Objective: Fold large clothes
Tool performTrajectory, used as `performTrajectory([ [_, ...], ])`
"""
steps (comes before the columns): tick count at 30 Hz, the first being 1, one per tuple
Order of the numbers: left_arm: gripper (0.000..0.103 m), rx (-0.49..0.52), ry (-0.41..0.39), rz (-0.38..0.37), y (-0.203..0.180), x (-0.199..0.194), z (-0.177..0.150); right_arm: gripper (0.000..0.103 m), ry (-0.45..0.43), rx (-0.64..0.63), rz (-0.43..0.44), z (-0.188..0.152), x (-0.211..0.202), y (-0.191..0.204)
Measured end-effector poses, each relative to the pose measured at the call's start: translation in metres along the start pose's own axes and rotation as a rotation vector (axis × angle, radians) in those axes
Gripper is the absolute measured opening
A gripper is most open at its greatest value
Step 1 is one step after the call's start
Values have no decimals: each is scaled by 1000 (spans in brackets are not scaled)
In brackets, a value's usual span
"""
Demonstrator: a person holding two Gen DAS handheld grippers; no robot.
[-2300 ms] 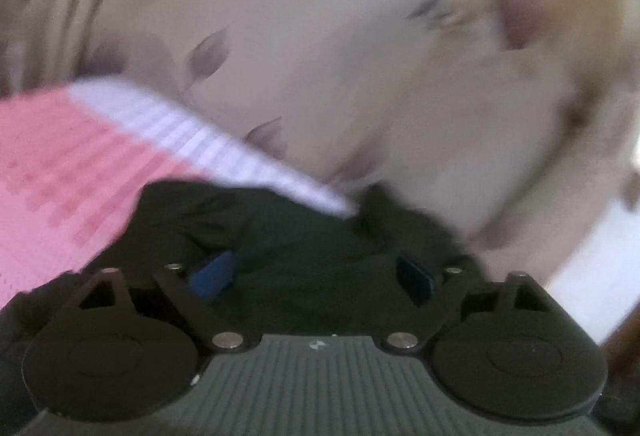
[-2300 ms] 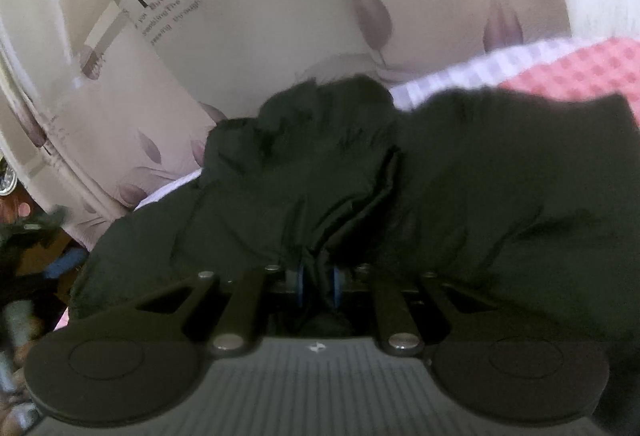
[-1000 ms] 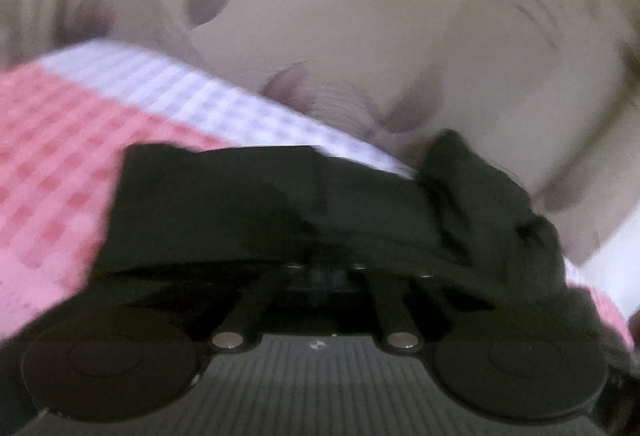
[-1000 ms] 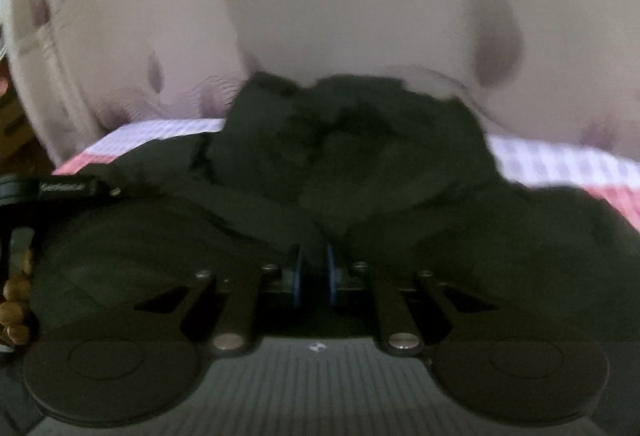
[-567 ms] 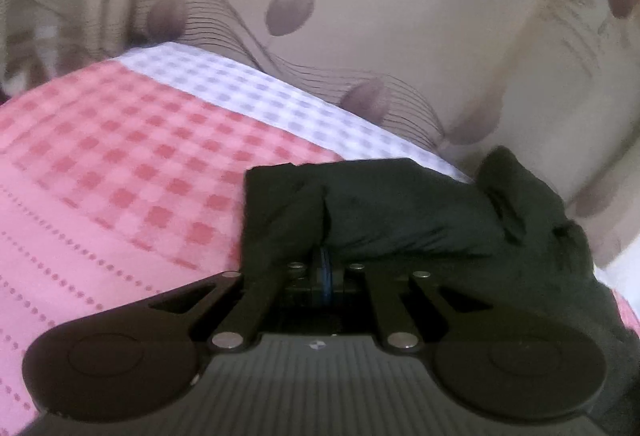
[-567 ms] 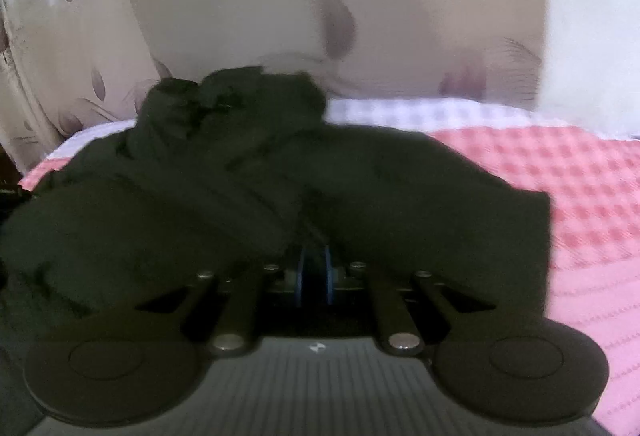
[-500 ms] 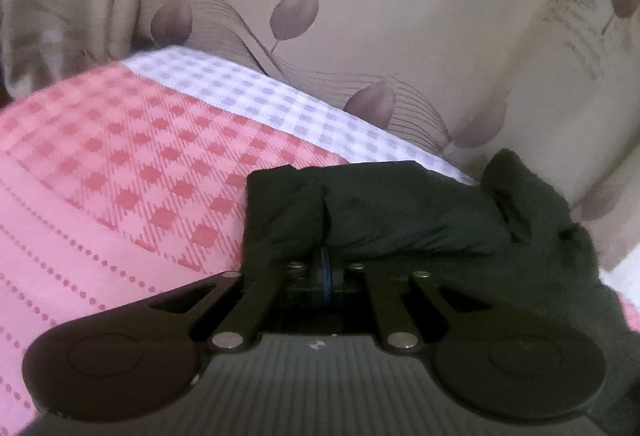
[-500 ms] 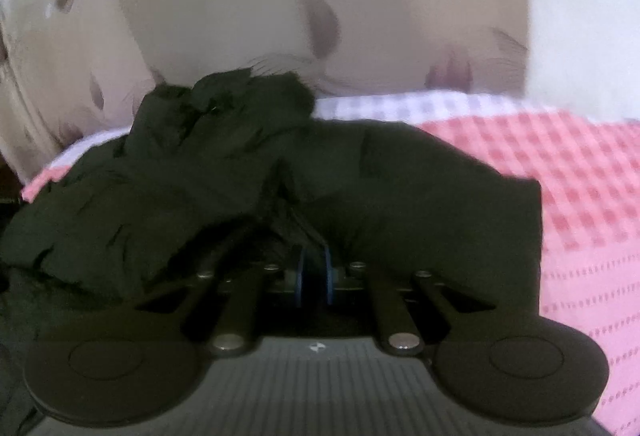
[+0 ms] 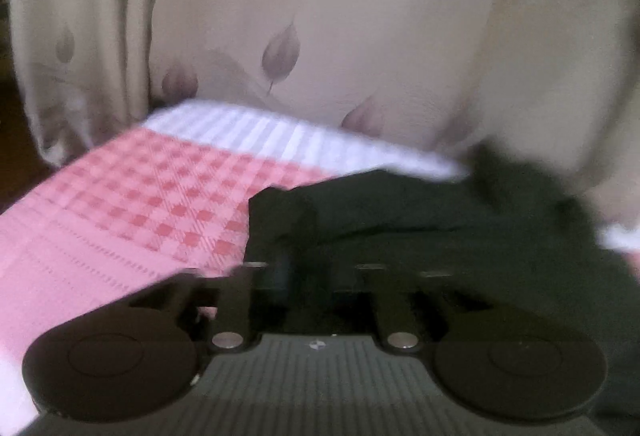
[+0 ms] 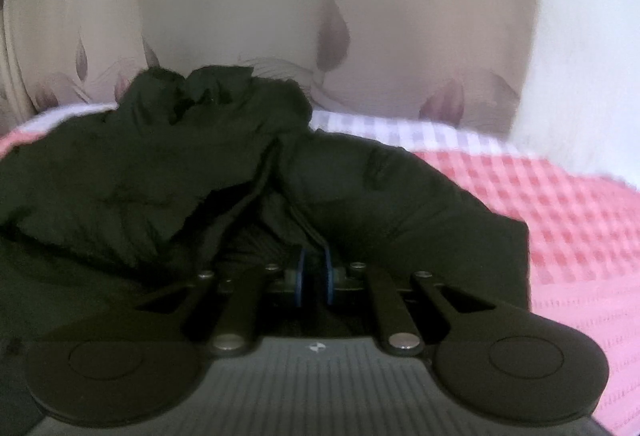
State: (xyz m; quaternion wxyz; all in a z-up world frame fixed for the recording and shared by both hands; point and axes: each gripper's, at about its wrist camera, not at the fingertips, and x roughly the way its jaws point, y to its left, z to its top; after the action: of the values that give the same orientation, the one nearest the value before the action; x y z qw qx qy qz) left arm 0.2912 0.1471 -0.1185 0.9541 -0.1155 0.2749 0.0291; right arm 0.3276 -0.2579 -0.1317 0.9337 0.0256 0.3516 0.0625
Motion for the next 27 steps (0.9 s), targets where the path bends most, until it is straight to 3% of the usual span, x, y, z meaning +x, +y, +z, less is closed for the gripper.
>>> performTrajectory([
  [1, 80, 6, -15, -67, 3, -26, -5, 13, -72, 74, 45, -8, -40, -7],
  [2, 85, 28, -30, -116, 5, -54, -11, 17, -128, 98, 105, -19, -73, -12],
  [4, 95, 91, -76, -147, 11, -113, -30, 46, -201, 72, 209, -51, -146, -19],
  [5, 99, 123, -86, -149, 14, -139, -40, 80, -231, 44, 227, -70, -178, -22],
  [6, 103, 148, -94, -152, 18, -162, -50, 103, -261, 19, 227, -89, -210, -25],
  [9, 103, 191, -122, -144, 37, -223, -82, 103, -270, 11, 209, -144, -285, -42],
  [12, 103, 152, -88, -79, 66, -253, -113, 103, -218, 137, 184, -196, -330, -60],
  [16, 103, 24, 8, -77, 106, -264, -142, 103, -170, 275, 166, -247, -349, -65],
  [20, 102, -100, 50, -117, 132, -269, -154, 101, -182, 309, 167, -263, -346, -59],
  [22, 102, -133, 65, -153, 138, -270, -155, 87, -175, 324, 163, -259, -338, -59],
  [24, 102, -139, 92, -175, 138, -269, -158, 56, -143, 348, 177, -255, -327, -58],
  [27, 102, -126, 109, -196, 134, -263, -162, 54, -115, 342, 207, -257, -313, -51],
])
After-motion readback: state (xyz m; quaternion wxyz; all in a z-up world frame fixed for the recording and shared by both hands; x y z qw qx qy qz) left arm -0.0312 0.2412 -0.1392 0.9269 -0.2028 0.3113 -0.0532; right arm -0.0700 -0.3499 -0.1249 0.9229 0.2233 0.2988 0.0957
